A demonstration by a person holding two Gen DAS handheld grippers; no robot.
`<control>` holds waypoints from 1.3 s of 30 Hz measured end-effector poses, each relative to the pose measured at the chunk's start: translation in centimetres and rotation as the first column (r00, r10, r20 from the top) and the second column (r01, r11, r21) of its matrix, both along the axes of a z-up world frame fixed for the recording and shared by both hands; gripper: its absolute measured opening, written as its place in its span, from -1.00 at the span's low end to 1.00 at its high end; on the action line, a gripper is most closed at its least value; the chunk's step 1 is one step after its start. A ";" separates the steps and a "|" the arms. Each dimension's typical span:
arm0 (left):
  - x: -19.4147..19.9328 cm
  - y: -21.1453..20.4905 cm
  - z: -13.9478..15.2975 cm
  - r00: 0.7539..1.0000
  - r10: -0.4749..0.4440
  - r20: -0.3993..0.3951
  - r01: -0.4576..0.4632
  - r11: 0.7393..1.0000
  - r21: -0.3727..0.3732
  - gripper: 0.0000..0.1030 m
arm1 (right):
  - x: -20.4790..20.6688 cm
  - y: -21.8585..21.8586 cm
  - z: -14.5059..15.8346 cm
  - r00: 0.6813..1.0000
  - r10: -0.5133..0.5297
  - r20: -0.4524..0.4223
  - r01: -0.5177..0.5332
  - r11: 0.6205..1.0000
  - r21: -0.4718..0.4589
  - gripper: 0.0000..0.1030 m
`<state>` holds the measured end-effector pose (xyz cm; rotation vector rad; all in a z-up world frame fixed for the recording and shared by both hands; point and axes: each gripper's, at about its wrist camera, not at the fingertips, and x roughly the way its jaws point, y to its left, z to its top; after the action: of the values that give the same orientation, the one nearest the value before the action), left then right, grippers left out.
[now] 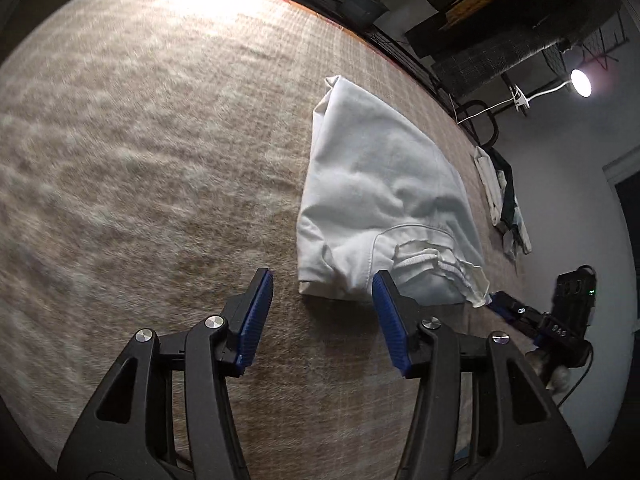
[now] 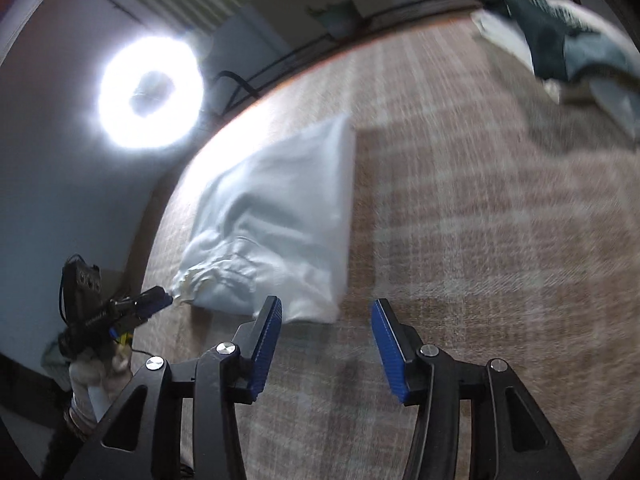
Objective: Fold small clothes
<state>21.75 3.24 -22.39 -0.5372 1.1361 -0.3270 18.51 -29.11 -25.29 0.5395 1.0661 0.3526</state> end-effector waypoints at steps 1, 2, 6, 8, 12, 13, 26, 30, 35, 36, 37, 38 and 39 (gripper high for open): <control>0.1 -0.2 -0.1 1.000 0.005 0.004 -0.005 1.000 0.003 -0.58 | 0.2 0.0 -0.6 1.000 0.001 -0.017 -0.001 1.000 0.026 -0.14; 0.3 -0.3 -0.1 1.000 0.002 0.005 -0.002 1.000 0.009 -0.81 | 0.4 0.1 -1.0 0.999 0.007 -0.031 -0.005 0.998 0.058 -0.22; 0.0 -0.6 1.0 0.999 -0.009 0.037 0.009 1.000 0.020 -0.96 | 0.4 0.8 -1.0 0.999 0.026 -0.034 -0.023 0.994 0.103 -0.88; -0.4 -0.2 2.2 0.998 -0.013 0.069 0.014 1.000 -0.009 -0.97 | -0.2 0.7 0.5 1.000 0.023 -0.005 -0.023 0.995 0.098 -0.93; -0.5 0.3 1.5 0.998 -0.013 0.055 0.012 1.000 0.014 -0.97 | -1.3 -0.2 2.6 0.998 0.018 0.057 -0.028 0.984 0.177 -0.94; -0.5 0.1 0.7 0.999 -0.019 0.032 0.018 0.999 0.034 -0.97 | -1.2 0.0 2.3 0.998 0.028 0.047 -0.035 0.987 0.159 -0.94; -1.1 -0.5 4.4 0.983 -0.043 0.180 -0.006 0.964 0.267 -0.96 | -1.7 2.4 5.6 0.980 0.123 0.159 -0.090 0.975 -0.203 -0.37; 0.8 -3.1 5.9 0.966 -0.084 0.244 0.011 0.958 0.287 -0.96 | 0.8 3.4 7.6 0.956 0.143 0.255 -0.095 0.977 -0.191 -0.37; 3.8 -5.7 6.4 0.958 -0.088 0.273 0.011 0.963 0.270 -0.96 | 4.4 6.3 7.8 0.942 0.183 0.283 -0.116 0.965 -0.237 -0.37; 4.5 -6.1 6.3 0.958 -0.085 0.273 0.010 0.964 0.266 -0.96 | 5.3 6.8 7.7 0.943 0.185 0.277 -0.117 0.962 -0.245 -0.37; 5.2 -6.4 6.2 0.959 -0.082 0.272 0.009 0.966 0.257 -0.96 | 6.3 7.4 7.3 0.944 0.192 0.269 -0.125 0.961 -0.246 -0.37; 5.6 -6.5 6.1 0.960 -0.079 0.269 0.009 0.968 0.252 -0.96 | 7.0 7.9 6.8 0.946 0.197 0.258 -0.134 0.961 -0.240 -0.38; 6.3 -6.7 5.9 0.961 -0.075 0.265 0.007 0.969 0.245 -0.96 | 7.7 7.9 6.4 0.949 0.201 0.241 -0.147 0.963 -0.226 -0.47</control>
<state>28.04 -3.50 -16.49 -0.2431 0.9035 -0.2836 26.26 -21.16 -18.90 0.2046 0.8817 0.4507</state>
